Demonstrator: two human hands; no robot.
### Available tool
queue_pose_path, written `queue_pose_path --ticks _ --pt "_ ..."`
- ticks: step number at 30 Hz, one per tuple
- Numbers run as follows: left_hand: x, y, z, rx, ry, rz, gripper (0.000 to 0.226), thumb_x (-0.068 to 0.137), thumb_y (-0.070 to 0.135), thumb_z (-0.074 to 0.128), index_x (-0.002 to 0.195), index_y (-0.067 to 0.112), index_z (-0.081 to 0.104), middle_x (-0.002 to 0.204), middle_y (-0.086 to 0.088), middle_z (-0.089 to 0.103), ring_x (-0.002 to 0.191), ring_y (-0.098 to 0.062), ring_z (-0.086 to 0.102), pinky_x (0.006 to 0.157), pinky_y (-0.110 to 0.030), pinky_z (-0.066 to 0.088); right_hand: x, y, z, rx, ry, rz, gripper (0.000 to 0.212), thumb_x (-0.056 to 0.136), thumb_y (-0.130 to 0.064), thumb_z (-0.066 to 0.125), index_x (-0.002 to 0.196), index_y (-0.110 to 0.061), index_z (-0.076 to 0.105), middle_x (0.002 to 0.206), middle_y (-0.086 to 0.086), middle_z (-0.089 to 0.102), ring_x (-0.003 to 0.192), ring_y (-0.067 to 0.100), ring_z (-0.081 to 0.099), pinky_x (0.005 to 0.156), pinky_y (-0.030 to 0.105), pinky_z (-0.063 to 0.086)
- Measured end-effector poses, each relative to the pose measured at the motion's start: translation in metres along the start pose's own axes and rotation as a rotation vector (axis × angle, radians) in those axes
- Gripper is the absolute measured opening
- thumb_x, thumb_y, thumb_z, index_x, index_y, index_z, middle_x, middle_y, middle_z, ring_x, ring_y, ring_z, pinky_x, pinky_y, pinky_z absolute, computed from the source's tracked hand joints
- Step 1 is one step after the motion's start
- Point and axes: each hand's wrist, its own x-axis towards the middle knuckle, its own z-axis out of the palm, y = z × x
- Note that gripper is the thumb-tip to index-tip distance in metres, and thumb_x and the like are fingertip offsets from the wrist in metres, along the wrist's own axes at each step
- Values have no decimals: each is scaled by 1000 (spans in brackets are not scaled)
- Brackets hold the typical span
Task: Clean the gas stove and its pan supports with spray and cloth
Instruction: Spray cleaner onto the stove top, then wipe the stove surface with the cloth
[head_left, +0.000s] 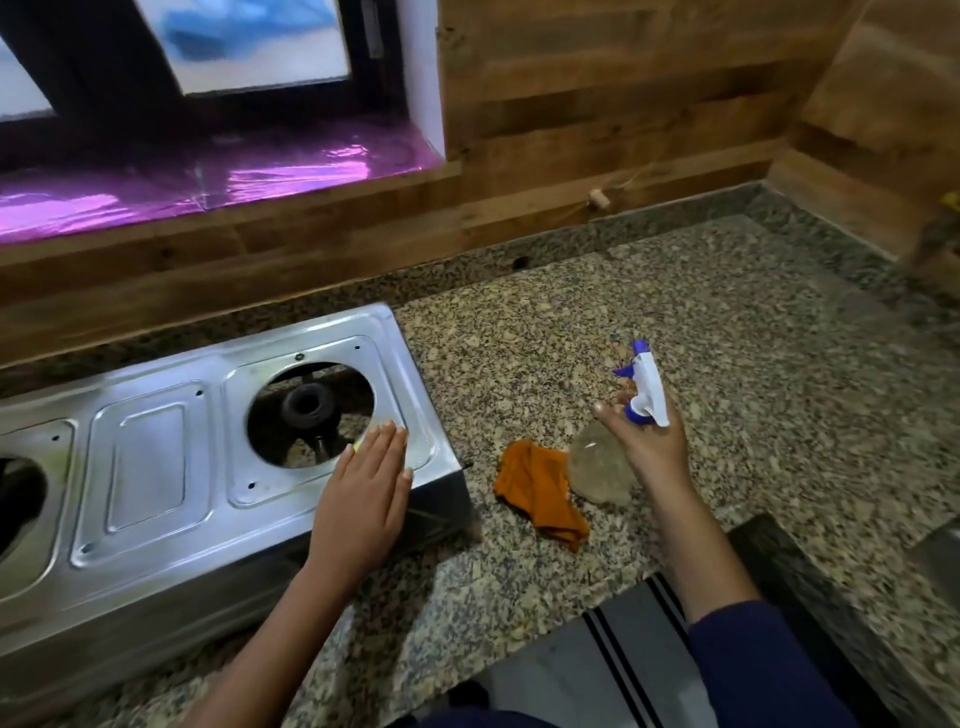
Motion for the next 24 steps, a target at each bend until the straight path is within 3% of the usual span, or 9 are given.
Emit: queue_pose_path --ticks 4,7,8,10,13,16,19,21,24 --pt "-1 0 1 25 3 -1 57 101 40 25 149 12 37 155 -5 35 146 -19 27 117 -43 28 -27 21 9 -131 219 21 68 72 -28 85 125 -14 46 117 1 53 96 14 54 67 16 44" --pt "-1 2 0 25 15 -5 56 101 39 26 148 11 38 154 -6 36 145 -20 29 116 -43 30 -58 38 20 -177 342 -28 36 81 -23 77 102 -14 50 98 6 58 78 20 57 59 28 52" --pt "-1 3 0 24 18 -3 56 101 39 26 148 11 38 154 -6 37 145 -19 29 116 -43 29 -66 42 26 -207 286 -56 26 83 -23 74 95 -16 51 90 3 59 75 21 60 58 32 55" --pt "-1 3 0 22 24 -4 56 101 39 26 149 12 38 155 -5 36 145 -19 29 117 -42 29 -72 49 40 -295 110 -107 17 86 -25 71 90 -19 55 83 -5 60 71 16 62 56 28 56" --pt "-2 3 0 22 29 -7 55 102 39 26 149 12 38 155 -4 36 146 -18 28 117 -41 28 -63 56 63 -522 -105 -175 19 89 -29 68 104 -24 59 92 -12 61 76 5 60 58 16 50" --pt "-3 4 -2 18 31 -2 56 102 39 26 149 12 38 155 -4 36 145 -17 28 117 -41 28 -46 63 80 -790 -171 -223 17 89 -30 66 103 -22 61 94 -8 63 83 11 62 69 29 56" --pt "-3 3 -2 18 21 -2 57 102 41 24 150 14 35 156 -3 33 146 -16 25 118 -40 26 -36 60 92 -975 -196 -137 3 89 -20 63 90 -18 64 85 -1 66 78 19 65 66 34 57" --pt "-3 2 -1 17 11 -4 58 102 43 20 151 15 32 157 -1 30 147 -15 23 119 -38 22 -33 52 93 -928 -205 -31 8 91 -17 61 85 -15 65 80 0 65 70 16 63 56 28 51" --pt "-3 1 0 16 10 -14 58 102 44 19 152 17 31 158 0 28 148 -14 21 120 -38 22 -28 35 85 -644 -237 144 18 94 -25 59 83 -12 64 72 0 63 58 12 56 47 23 41"
